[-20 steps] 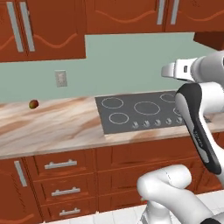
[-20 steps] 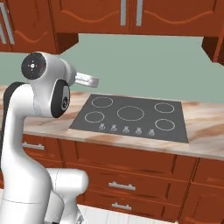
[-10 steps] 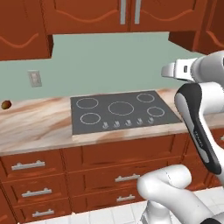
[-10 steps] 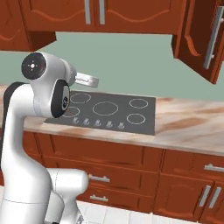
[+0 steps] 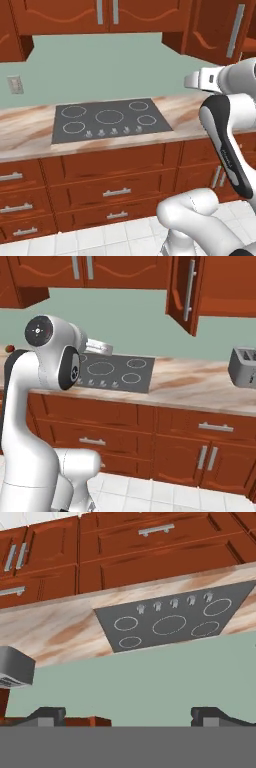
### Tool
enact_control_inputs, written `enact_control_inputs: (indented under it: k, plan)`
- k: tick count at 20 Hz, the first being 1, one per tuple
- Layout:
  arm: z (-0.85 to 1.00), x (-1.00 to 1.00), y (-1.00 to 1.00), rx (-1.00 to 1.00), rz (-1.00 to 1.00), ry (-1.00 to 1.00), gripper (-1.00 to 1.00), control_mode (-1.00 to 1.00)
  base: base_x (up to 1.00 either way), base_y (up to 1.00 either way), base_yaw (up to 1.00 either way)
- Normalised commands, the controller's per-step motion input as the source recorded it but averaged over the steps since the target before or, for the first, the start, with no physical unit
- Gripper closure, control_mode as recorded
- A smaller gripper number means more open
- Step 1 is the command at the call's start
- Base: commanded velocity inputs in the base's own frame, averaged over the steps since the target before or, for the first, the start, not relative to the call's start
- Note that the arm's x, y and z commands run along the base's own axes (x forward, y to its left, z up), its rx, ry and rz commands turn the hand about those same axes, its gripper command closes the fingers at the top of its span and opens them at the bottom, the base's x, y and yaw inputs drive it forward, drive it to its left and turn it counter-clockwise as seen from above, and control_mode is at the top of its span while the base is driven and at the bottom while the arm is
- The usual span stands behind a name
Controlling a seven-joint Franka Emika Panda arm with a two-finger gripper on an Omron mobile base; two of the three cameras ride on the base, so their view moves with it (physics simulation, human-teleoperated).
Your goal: Close all open cabinet doors.
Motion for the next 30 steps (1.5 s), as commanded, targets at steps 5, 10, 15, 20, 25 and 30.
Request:
enact_control_inputs:
  k: [5, 10, 15, 20, 25, 30]
  plan:
    - [0.0, 0.0, 0.0, 0.0, 0.0, 0.0, -1.0, 1.0, -0.65, -0.56, -0.05]
    - [0.0, 0.0, 0.0, 0.0, 0.0, 0.0, -1.0, 1.0, -0.24, -0.59, -0.03]
    - [0.0, 0.0, 0.0, 0.0, 0.0, 0.0, -1.0, 1.0, -0.03, -0.55, -0.01]
    - [0.0, 0.0, 0.0, 0.0, 0.0, 0.0, -1.0, 1.0, -0.03, -0.6, 0.0]
    - [0.0, 0.0, 0.0, 0.0, 0.0, 0.0, -1.0, 1.0, 0.0, -0.48, 0.0]
    - [0.0, 0.0, 0.0, 0.0, 0.0, 0.0, -1.0, 1.0, 0.19, -0.22, 0.0]
